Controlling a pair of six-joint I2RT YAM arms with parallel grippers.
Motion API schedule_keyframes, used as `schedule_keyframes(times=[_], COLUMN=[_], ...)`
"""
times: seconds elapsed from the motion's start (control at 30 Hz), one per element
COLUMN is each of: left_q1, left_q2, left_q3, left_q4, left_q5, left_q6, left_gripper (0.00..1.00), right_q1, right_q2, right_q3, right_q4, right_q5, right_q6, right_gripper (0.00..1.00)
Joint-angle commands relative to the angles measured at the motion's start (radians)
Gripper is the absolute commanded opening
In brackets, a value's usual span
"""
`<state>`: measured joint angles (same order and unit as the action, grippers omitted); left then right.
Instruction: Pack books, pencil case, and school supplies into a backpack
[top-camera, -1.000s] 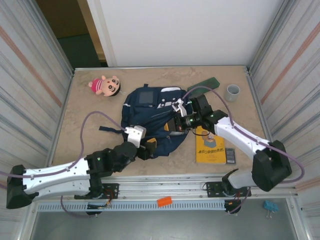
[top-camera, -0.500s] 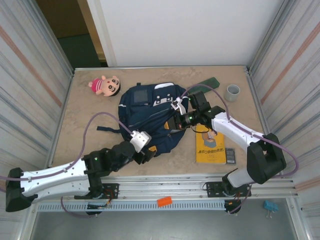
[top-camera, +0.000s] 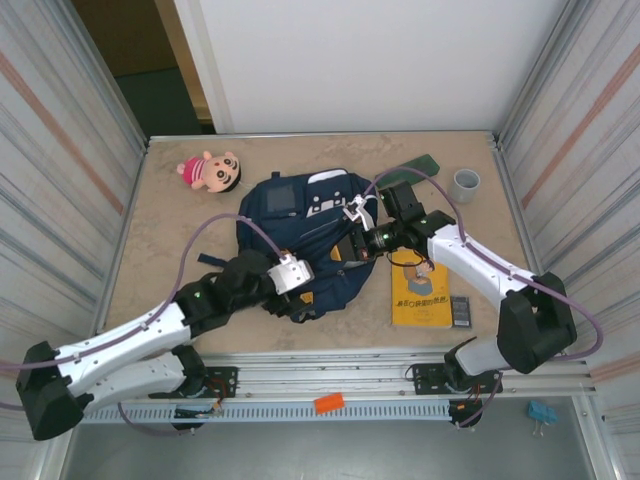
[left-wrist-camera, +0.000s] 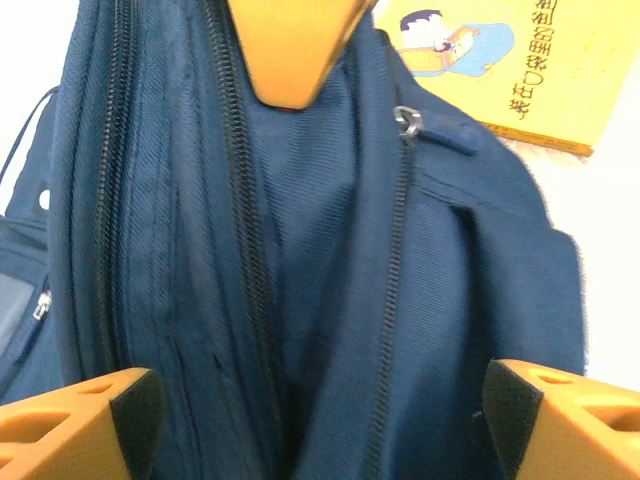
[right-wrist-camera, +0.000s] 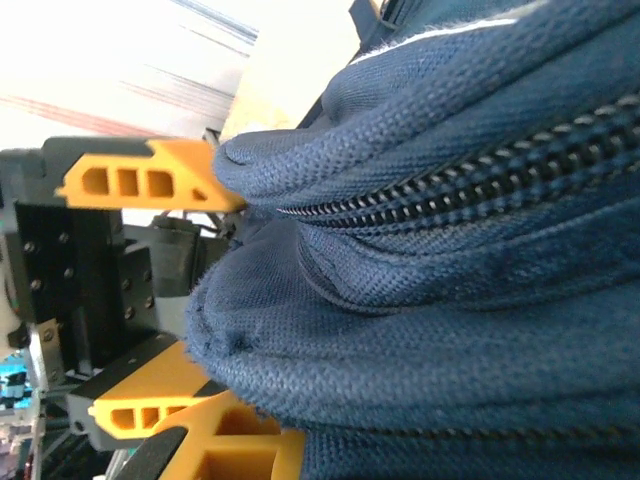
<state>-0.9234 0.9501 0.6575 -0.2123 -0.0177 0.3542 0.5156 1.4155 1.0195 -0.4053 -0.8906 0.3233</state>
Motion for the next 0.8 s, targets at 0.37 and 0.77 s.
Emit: schedule_keyframes(times=[0.37, 0.77], left_q1=[0.065, 0.081], left_q2=[0.101, -0.020], left_q3=[0.045, -0.017], left_q4=[0.096, 0.117], left_q5=[0.147, 0.173], left_q6=[0.046, -0.136], left_gripper=[0.00, 0.00], right_q1=[0.005, 0.080], right_q2=[-0.085, -0.387], right_q3=[0.035, -0.210], right_q4=[-0.030, -0.074], right_q5=[0.017, 0.391], right_q6=[-0.060, -0.002], right_gripper=[0.15, 0.46])
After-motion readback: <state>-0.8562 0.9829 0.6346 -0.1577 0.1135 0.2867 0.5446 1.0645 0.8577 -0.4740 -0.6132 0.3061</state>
